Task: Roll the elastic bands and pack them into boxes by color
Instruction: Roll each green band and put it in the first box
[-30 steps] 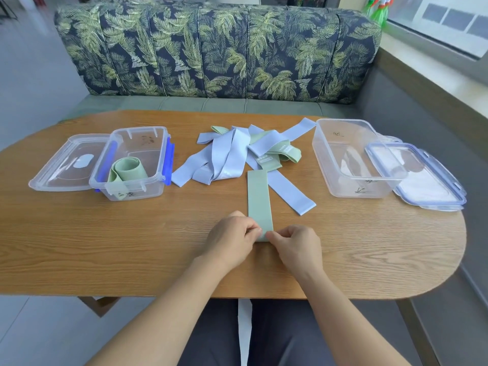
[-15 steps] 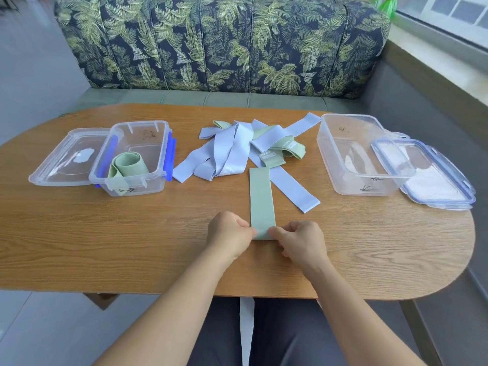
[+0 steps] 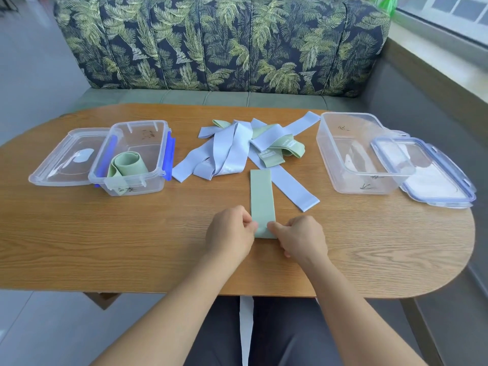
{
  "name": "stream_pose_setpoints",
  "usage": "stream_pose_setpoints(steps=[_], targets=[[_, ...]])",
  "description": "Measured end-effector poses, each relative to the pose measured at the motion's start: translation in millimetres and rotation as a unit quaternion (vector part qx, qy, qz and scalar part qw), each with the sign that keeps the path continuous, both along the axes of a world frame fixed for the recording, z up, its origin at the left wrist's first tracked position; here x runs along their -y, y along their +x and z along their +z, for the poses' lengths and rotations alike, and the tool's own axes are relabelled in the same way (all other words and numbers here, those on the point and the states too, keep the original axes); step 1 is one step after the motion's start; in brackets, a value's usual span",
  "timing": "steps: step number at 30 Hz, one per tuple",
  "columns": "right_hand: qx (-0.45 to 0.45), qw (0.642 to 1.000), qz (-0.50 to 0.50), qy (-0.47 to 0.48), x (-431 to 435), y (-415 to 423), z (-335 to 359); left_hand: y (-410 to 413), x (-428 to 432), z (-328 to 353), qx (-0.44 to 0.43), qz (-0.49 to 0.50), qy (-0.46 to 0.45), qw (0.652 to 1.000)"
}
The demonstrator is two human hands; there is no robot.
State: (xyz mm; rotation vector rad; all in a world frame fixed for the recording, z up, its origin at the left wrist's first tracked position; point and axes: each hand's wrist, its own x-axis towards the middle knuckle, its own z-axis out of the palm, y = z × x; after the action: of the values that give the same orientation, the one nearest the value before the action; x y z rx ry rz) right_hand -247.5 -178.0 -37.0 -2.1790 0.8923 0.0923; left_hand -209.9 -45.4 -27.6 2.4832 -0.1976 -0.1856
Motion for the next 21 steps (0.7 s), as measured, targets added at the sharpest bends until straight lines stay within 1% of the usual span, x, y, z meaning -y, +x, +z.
stream_pose_setpoints(steps=[2,4,6,8,12,15,18,21], targets=[[-0.013,1.000,0.003,-0.008,1,3,1,-5,0,-4,0.036,-0.044,-0.016,0.998],[-0.021,1.000,0.006,-0.011,2,5,3,-9,2,-9,0.063,-0.087,-0.014,0.994],[-0.028,1.000,0.005,-0.010,2,7,5,-10,2,-11,0.076,-0.095,-0.009,0.993],[-0.021,1.000,0.009,-0.007,3,6,4,-8,2,-10,0.070,-0.095,-0.006,0.993],[0.080,0.996,-0.011,0.040,7,-3,-6,0,1,-6,0.050,-0.095,0.008,0.994],[0.122,0.990,-0.016,0.068,6,-9,-11,6,2,-5,0.031,-0.091,0.015,0.995],[0.133,0.988,-0.012,0.075,2,-10,-11,10,3,-5,0.020,-0.090,0.019,0.996],[0.115,0.991,-0.001,0.064,-1,-5,-7,15,5,-7,0.003,-0.079,0.000,0.997]])
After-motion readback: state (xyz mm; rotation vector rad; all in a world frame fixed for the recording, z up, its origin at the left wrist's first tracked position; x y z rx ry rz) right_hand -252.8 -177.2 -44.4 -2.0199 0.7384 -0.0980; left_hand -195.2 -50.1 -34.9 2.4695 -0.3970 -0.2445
